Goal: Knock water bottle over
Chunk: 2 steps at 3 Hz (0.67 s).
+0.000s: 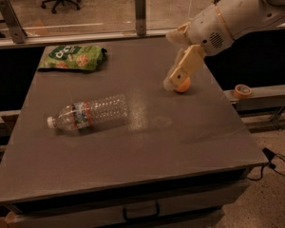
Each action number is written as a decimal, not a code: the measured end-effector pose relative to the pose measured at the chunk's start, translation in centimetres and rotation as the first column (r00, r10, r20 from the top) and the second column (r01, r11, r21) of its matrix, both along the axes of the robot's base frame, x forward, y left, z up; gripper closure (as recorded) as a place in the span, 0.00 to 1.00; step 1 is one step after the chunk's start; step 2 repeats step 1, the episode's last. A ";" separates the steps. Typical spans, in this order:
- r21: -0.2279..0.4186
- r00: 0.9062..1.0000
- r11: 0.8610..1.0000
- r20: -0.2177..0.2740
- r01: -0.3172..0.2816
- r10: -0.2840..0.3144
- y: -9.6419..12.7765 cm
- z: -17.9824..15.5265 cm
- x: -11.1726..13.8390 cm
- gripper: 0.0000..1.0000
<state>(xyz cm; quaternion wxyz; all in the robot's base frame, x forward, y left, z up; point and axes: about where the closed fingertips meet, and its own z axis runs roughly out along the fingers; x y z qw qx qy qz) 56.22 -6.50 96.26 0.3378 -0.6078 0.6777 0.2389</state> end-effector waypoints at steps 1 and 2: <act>0.004 0.999 1.000 0.052 -0.009 0.008 1.1 2.0 0.3 0.00; 0.004 0.999 1.000 0.052 -0.009 0.008 1.1 2.0 0.3 0.00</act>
Offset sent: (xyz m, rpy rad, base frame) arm 0.0000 0.0000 0.0000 0.0000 0.0000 0.0000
